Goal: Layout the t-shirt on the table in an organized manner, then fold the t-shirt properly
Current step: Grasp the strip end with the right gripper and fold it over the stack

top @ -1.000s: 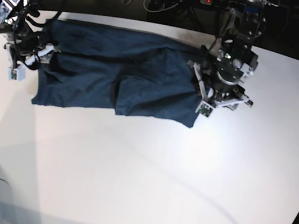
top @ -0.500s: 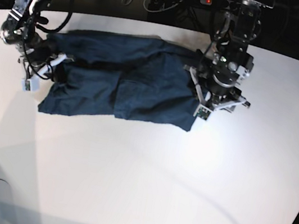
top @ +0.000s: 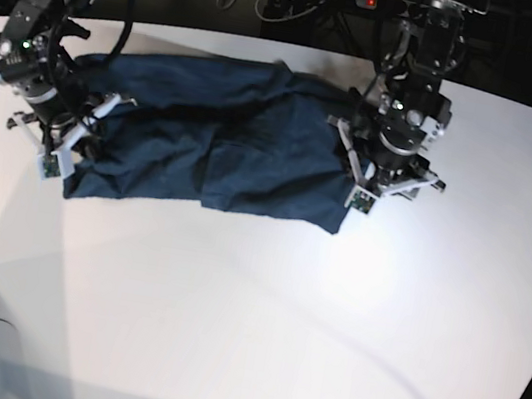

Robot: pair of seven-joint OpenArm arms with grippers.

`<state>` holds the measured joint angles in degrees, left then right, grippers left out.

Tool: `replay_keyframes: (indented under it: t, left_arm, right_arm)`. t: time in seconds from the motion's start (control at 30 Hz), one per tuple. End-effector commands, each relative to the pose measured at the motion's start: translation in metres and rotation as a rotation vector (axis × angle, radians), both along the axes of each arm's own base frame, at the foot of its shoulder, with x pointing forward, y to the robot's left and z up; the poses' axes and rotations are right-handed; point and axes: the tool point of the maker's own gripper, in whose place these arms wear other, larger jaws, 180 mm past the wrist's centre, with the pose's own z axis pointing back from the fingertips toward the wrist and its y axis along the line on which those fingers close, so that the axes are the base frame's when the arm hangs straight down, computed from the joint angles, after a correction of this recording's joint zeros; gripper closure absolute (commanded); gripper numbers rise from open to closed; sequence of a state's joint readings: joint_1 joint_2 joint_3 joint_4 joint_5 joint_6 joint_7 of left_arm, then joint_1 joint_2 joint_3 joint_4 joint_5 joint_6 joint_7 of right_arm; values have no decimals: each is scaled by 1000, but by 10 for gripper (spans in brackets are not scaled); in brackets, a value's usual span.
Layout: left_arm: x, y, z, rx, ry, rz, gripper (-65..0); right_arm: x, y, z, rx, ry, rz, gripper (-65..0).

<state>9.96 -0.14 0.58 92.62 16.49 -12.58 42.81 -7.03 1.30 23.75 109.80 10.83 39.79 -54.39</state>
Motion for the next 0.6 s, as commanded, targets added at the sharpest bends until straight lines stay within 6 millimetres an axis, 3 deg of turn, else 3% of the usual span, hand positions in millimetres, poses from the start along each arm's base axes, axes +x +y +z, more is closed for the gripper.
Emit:
replay_keyframes:
  t: [0.0,0.2,0.3,0.47,0.57]
  left_arm:
    - [-14,0,-11,16,74,-4,-334]
    - [-14,0,-11,16,74,-4,-334]
    - [-14,0,-11,16,72,-4,-334]
    - [-8,0,0,15,43,-2,-334]
    - [-5,0,5,14,28,-2,-334]
  right_arm:
    - [3,1,12,-10,-31,8,0]
    - [7,9,27,-12,-58,14,0]
    - [9,27,30,28,-64,65,0]
    - [12,80,34,99,-75,217,0]
    - [12,124,46,184,-107,343,0]
